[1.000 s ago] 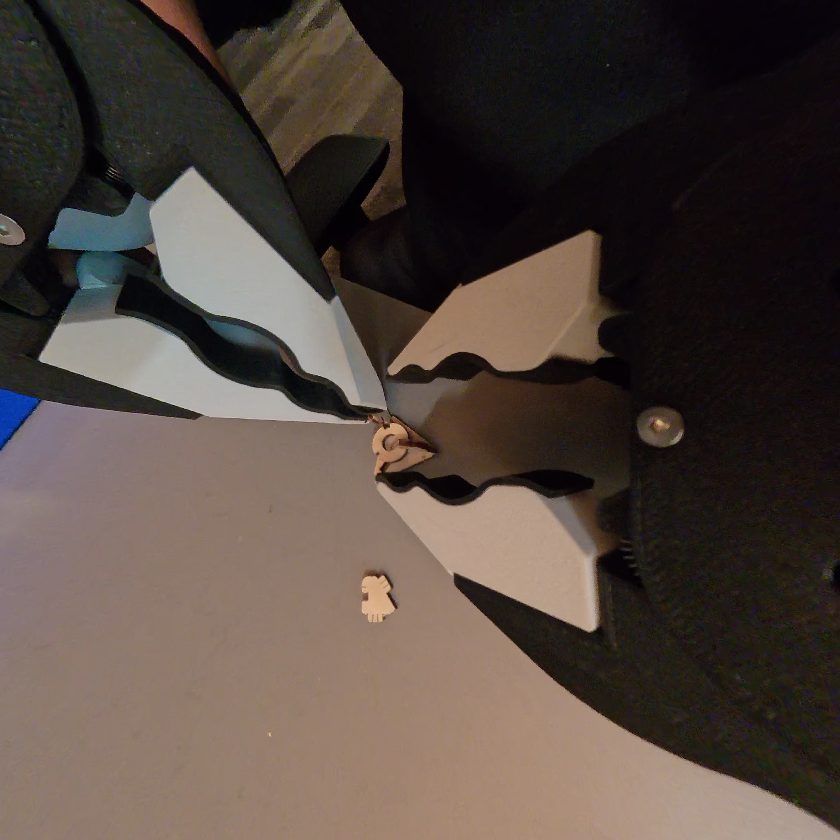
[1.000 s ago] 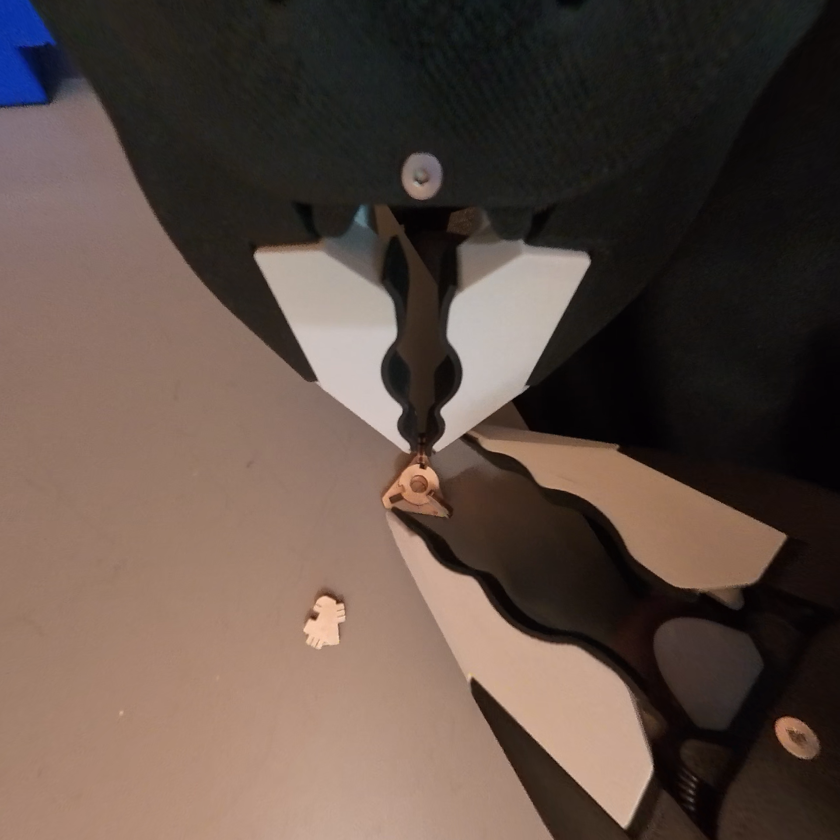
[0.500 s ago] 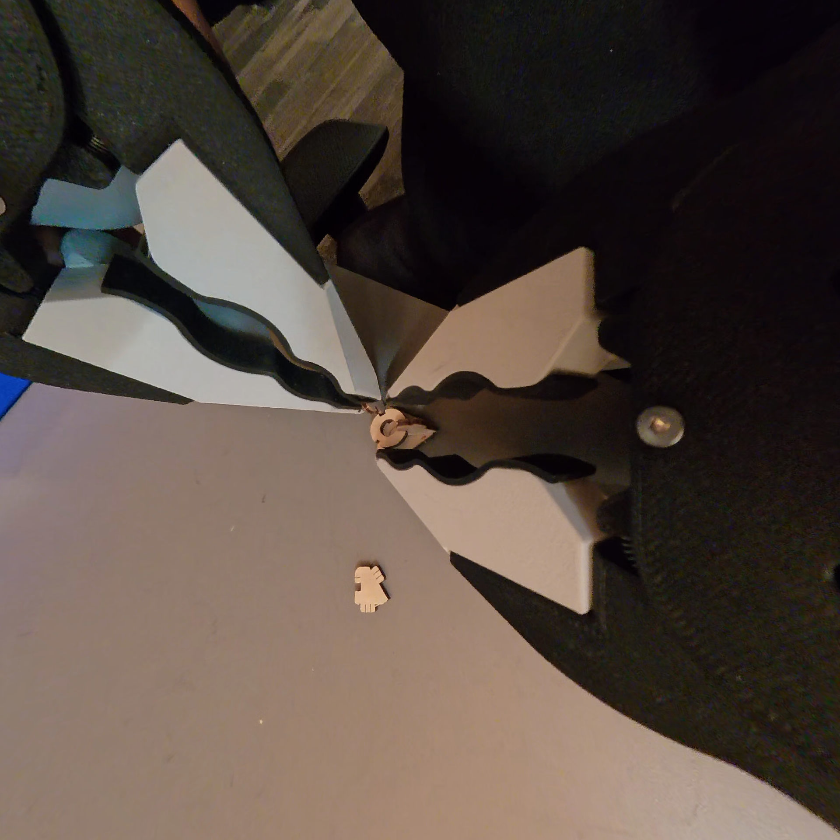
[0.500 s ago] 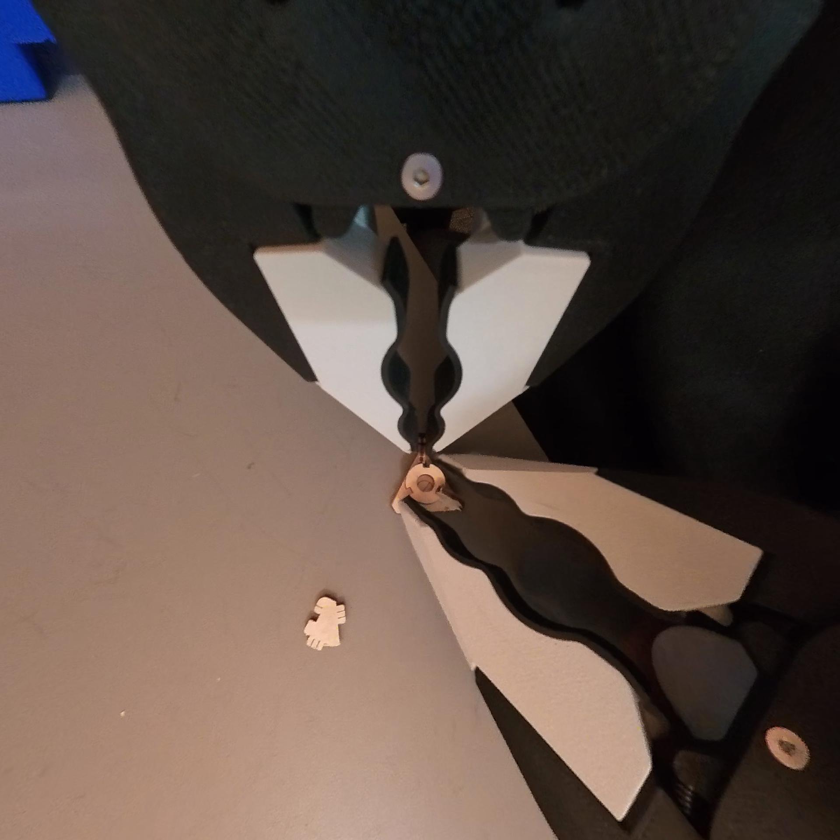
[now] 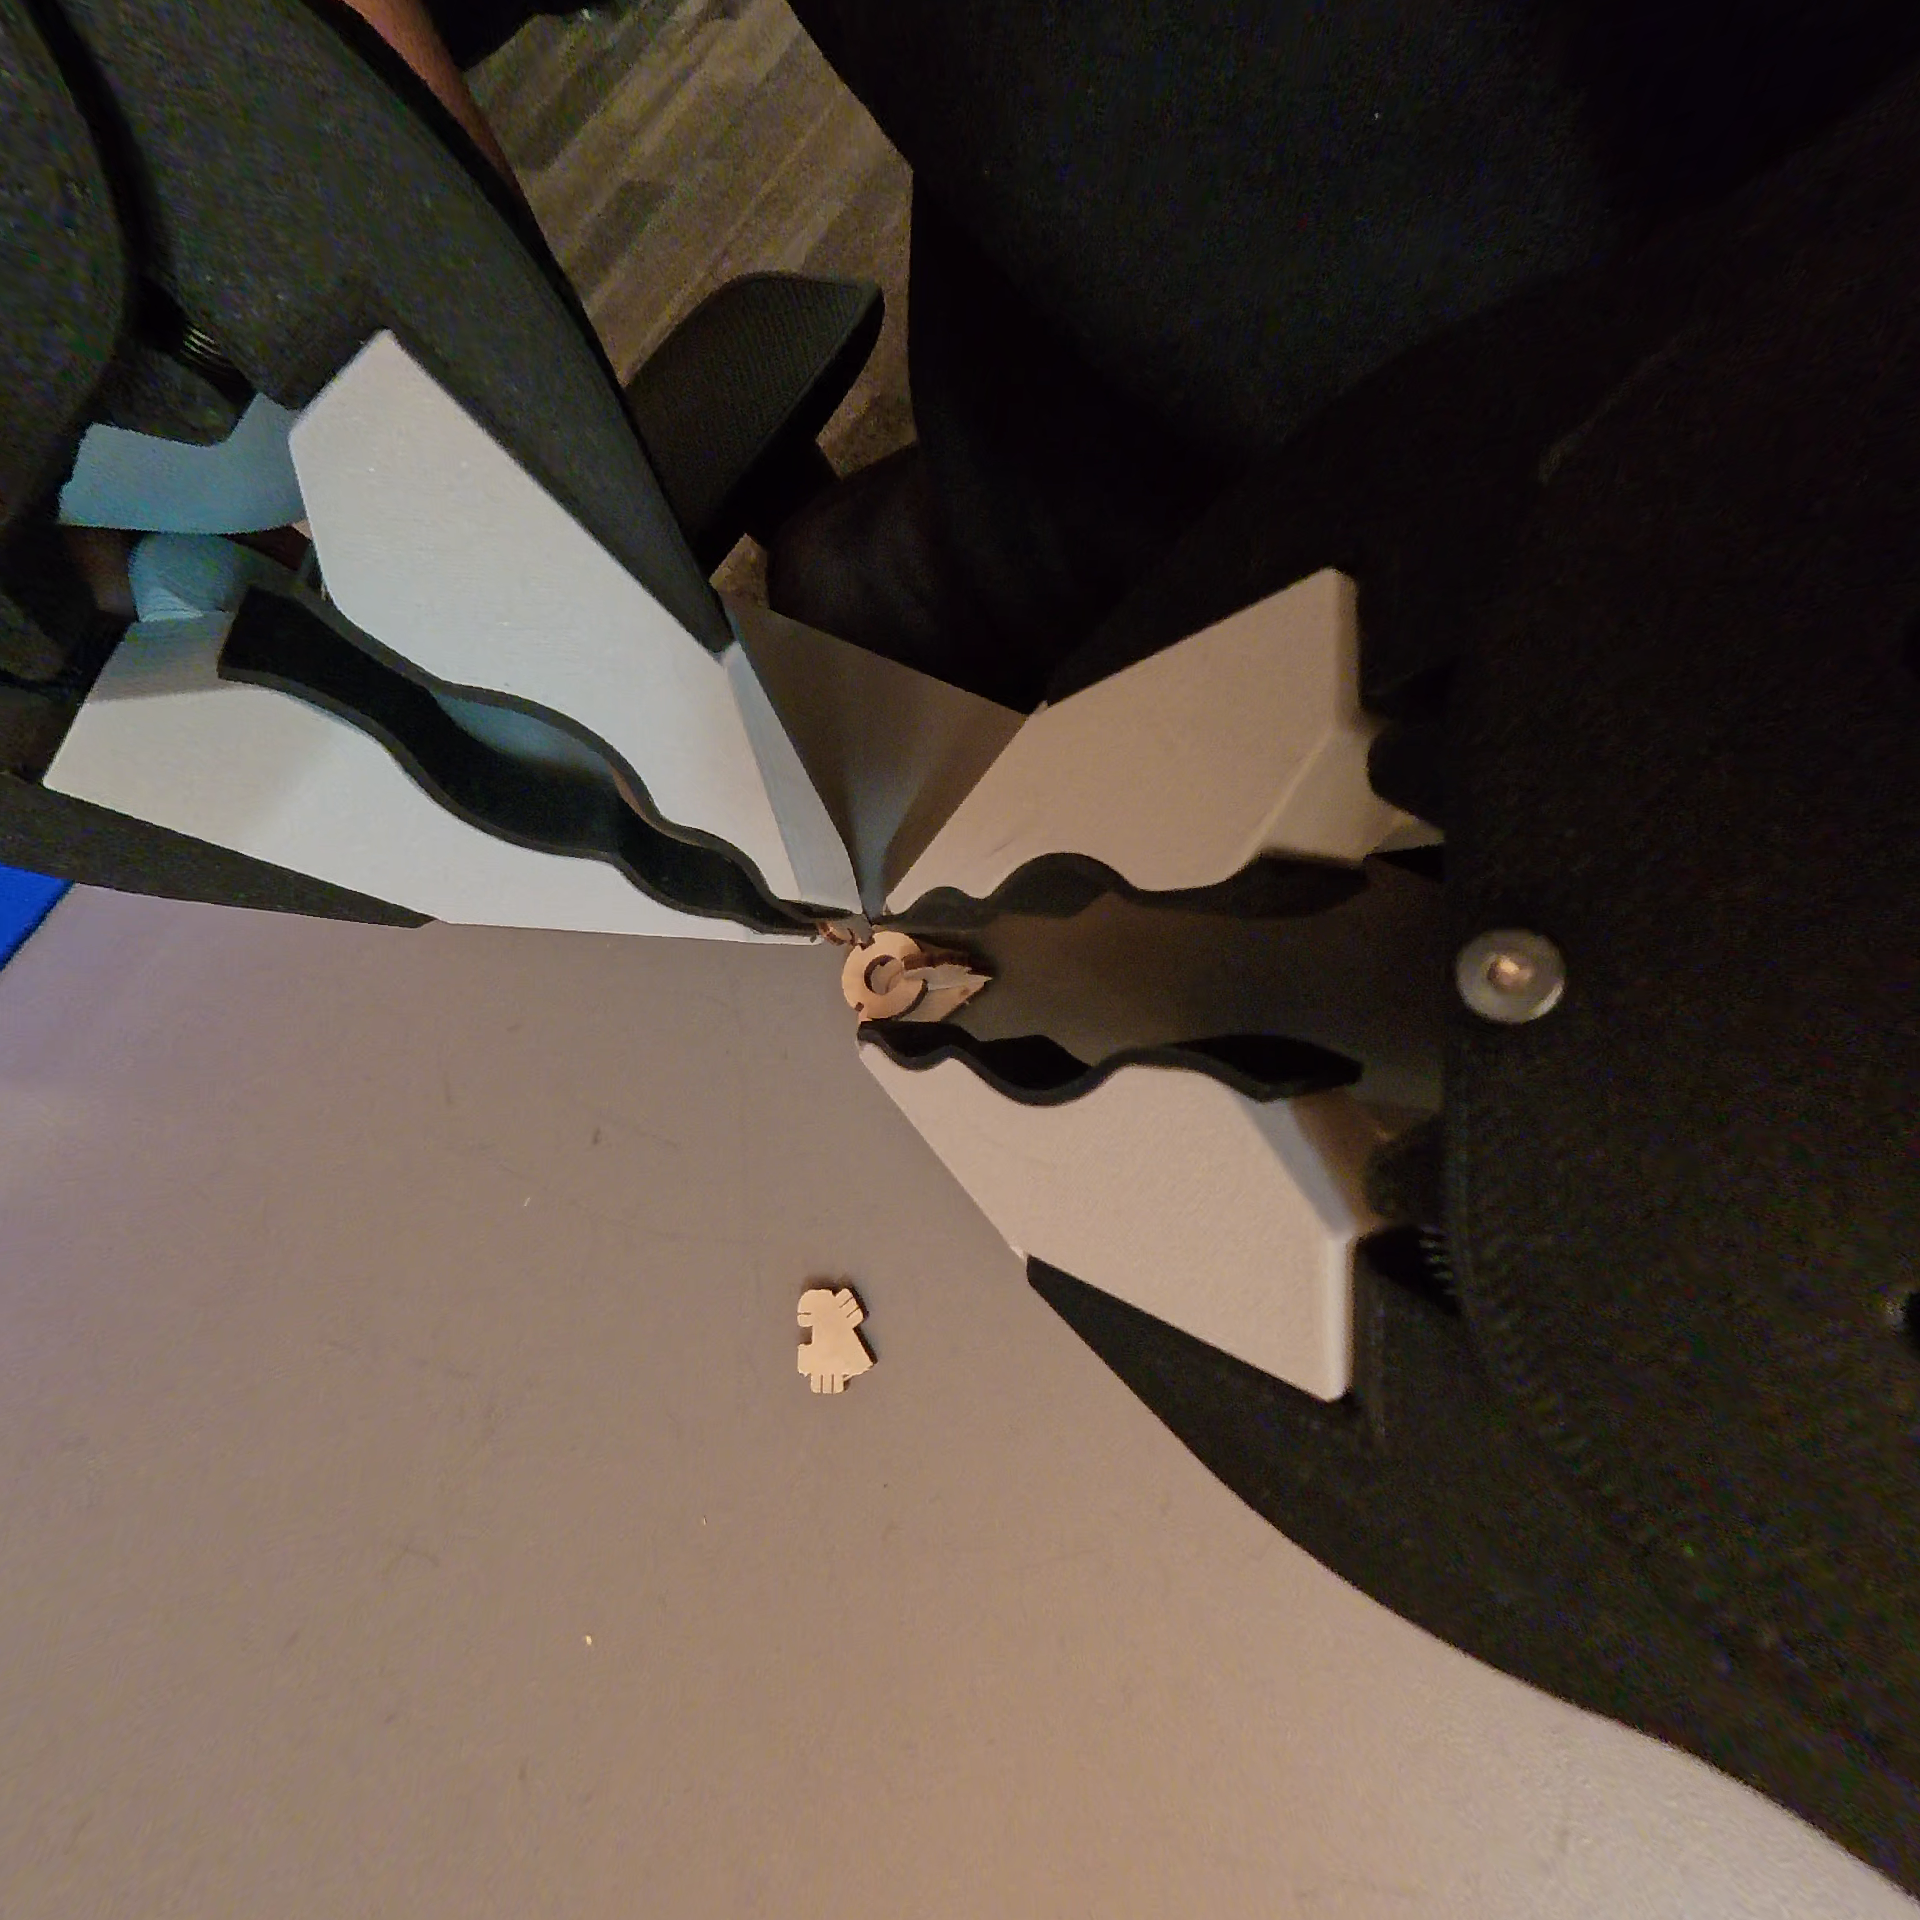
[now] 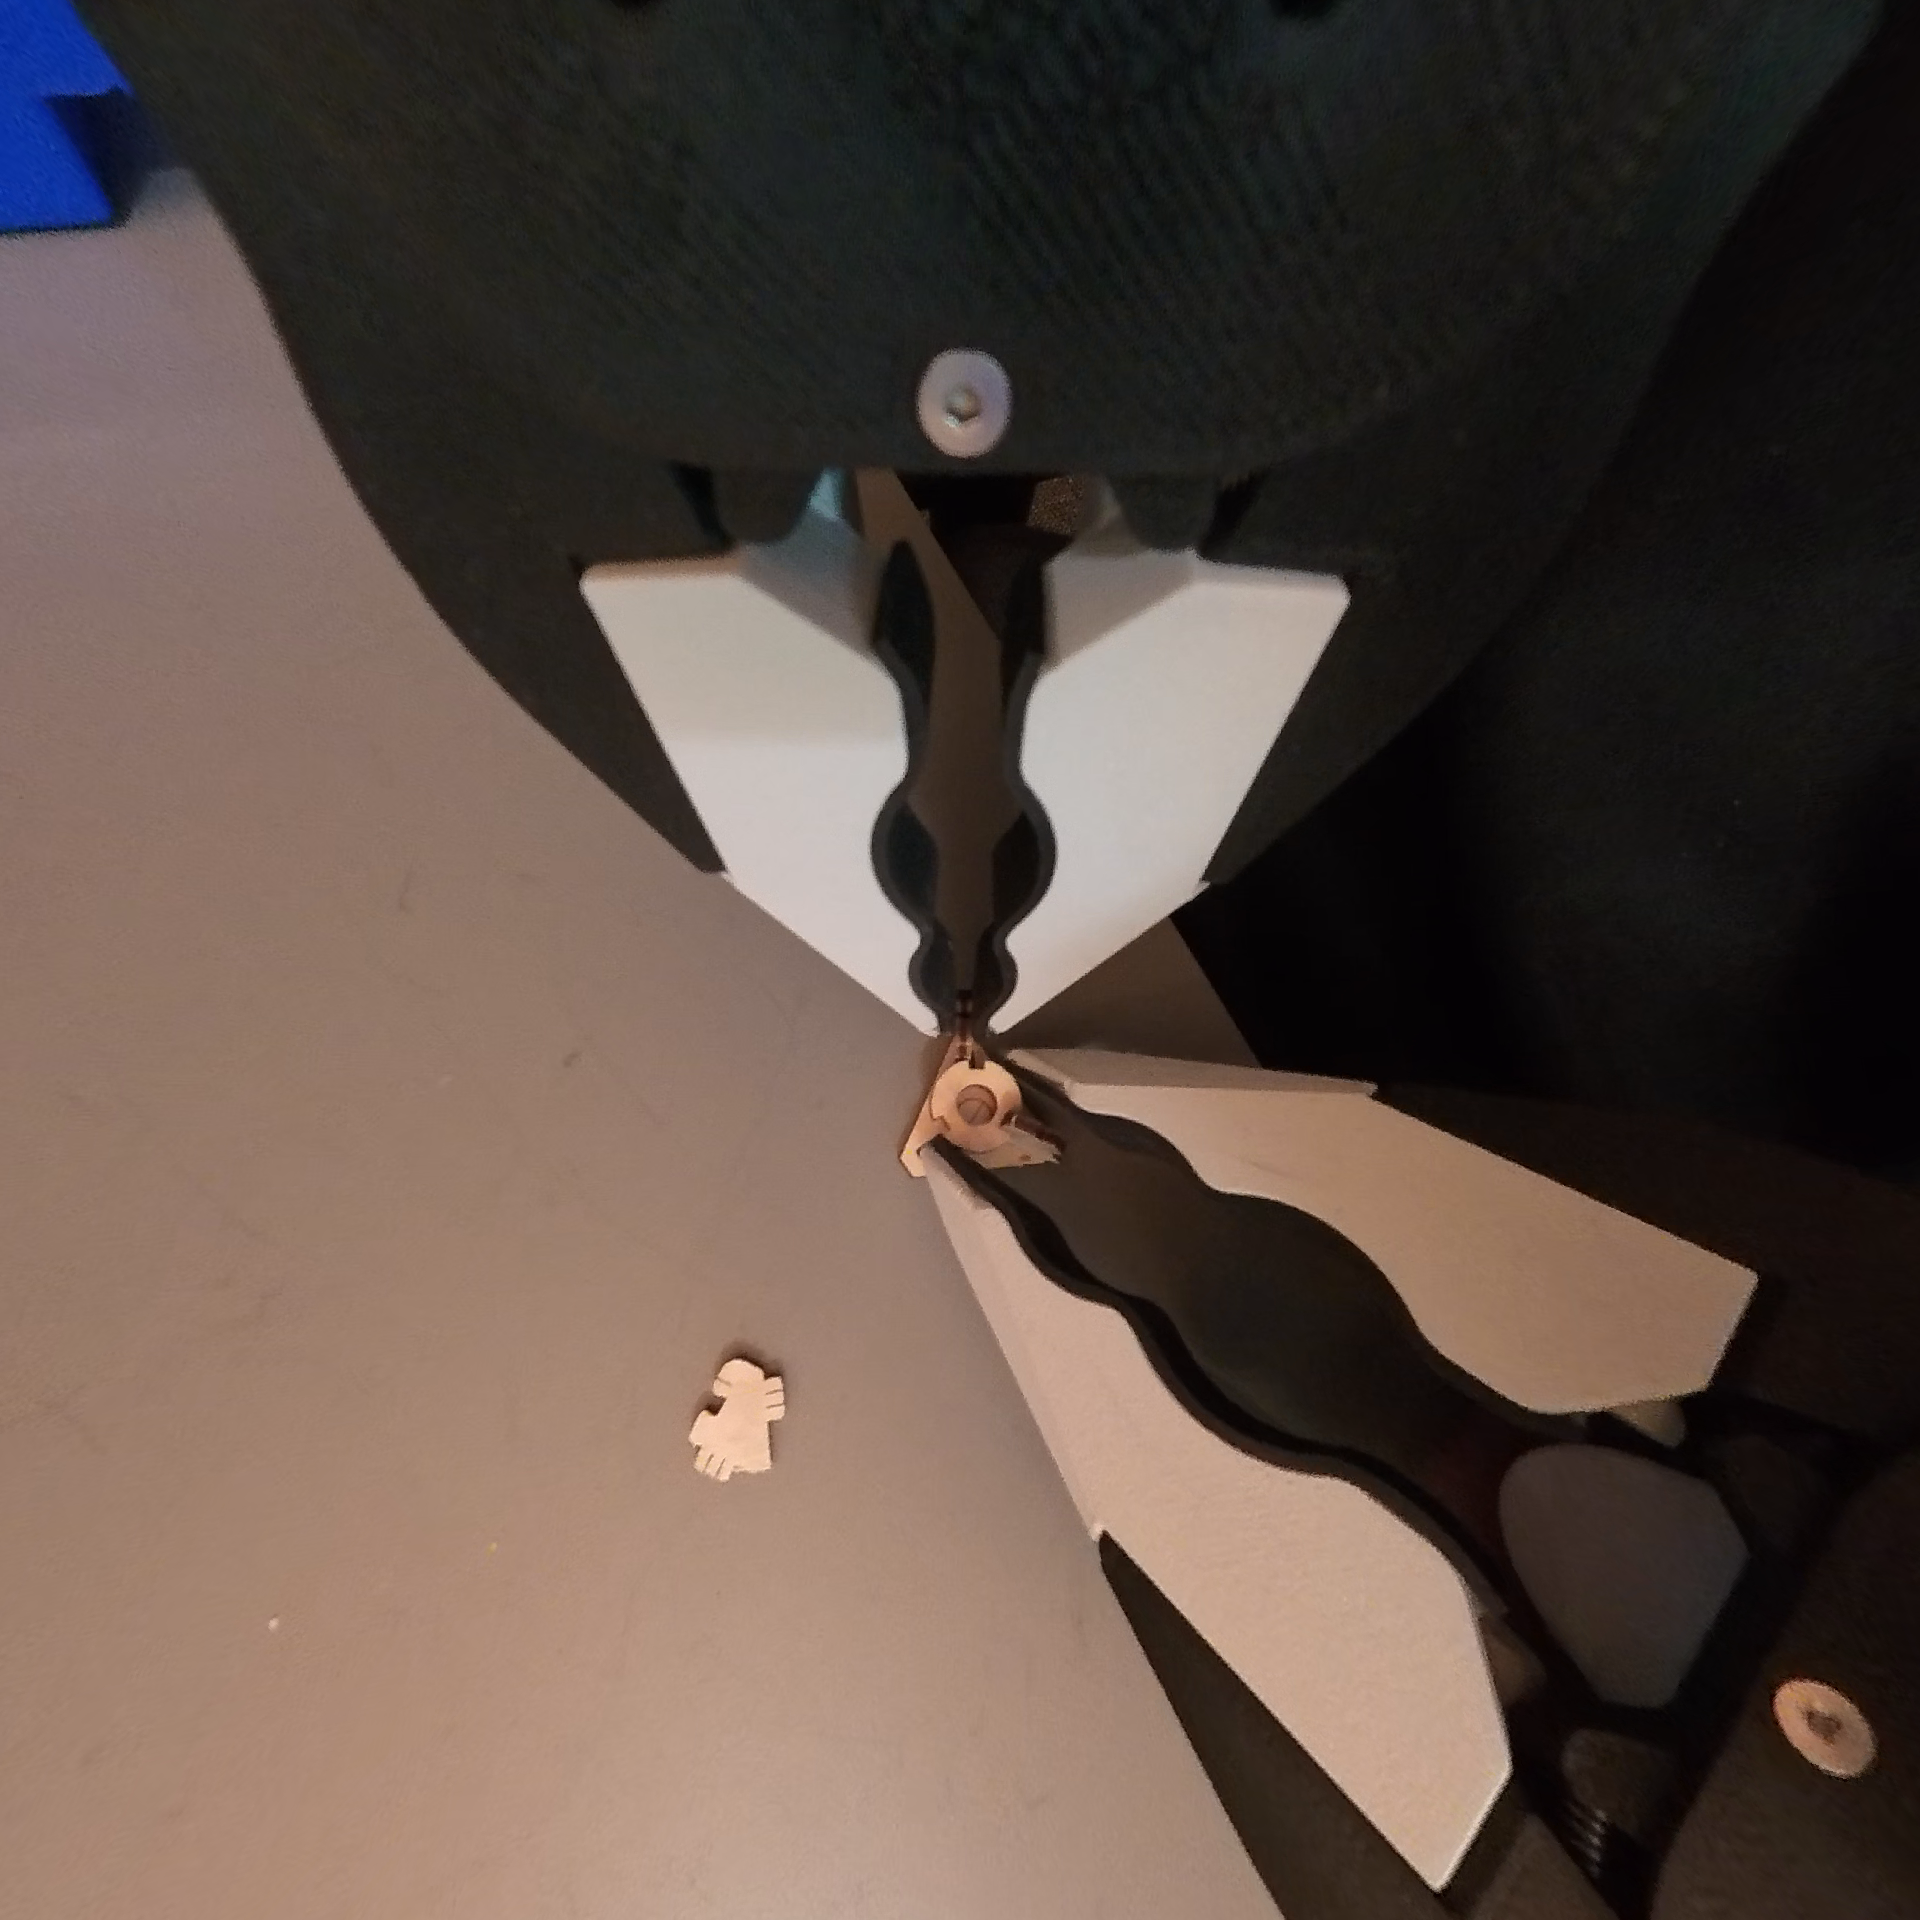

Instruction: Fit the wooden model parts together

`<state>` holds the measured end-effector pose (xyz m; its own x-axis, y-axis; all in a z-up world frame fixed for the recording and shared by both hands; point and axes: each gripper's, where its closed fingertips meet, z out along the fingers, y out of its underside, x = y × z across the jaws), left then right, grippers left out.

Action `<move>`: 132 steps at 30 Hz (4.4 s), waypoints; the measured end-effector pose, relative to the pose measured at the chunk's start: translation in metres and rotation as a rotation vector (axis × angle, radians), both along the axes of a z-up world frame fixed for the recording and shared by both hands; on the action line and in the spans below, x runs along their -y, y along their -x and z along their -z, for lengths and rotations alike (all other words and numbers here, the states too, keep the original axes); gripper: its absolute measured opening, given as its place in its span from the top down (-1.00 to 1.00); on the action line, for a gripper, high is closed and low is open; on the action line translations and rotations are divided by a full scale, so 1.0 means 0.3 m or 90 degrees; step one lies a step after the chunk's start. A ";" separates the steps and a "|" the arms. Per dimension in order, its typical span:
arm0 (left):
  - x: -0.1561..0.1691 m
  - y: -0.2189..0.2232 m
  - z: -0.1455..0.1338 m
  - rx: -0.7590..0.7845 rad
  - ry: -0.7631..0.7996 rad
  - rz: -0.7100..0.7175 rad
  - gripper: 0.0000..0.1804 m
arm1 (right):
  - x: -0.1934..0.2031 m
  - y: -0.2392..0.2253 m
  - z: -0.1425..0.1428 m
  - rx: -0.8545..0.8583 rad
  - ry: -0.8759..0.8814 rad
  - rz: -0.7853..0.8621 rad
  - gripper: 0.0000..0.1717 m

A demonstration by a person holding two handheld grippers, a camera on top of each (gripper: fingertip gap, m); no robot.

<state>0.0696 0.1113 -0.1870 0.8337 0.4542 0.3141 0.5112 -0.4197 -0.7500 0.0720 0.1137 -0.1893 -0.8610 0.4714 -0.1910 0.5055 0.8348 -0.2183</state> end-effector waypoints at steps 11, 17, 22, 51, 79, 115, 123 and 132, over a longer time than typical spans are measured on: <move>0.002 -0.001 0.000 -0.001 -0.006 -0.003 0.83 | 0.000 -0.002 0.001 -0.012 -0.010 -0.011 1.00; 0.004 -0.002 -0.005 0.011 -0.022 -0.005 0.83 | 0.005 -0.006 0.000 -0.028 -0.036 -0.046 0.99; 0.008 0.002 -0.010 0.023 -0.040 -0.013 0.83 | 0.010 -0.002 -0.007 -0.021 -0.030 -0.049 0.99; 0.002 -0.008 -0.016 0.031 -0.060 -0.006 0.83 | 0.004 -0.015 -0.010 0.058 -0.033 -0.046 1.00; 0.017 -0.004 0.003 -0.023 -0.005 -0.020 0.82 | -0.001 0.010 -0.020 -0.075 0.251 0.006 1.00; 0.011 -0.005 -0.001 -0.033 -0.020 -0.020 0.84 | 0.006 -0.002 0.000 -0.090 0.004 -0.135 1.00; 0.012 -0.004 -0.001 -0.023 -0.024 -0.022 0.84 | 0.009 0.000 0.000 -0.084 -0.010 -0.156 1.00; 0.009 -0.009 -0.011 0.012 -0.053 -0.013 0.78 | 0.011 0.001 0.000 -0.091 -0.010 -0.159 1.00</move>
<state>0.0722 0.1085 -0.1836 0.8183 0.4424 0.3670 0.5331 -0.3454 -0.7723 0.0717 0.1104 -0.1892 -0.9683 0.2438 -0.0544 0.2495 0.9331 -0.2590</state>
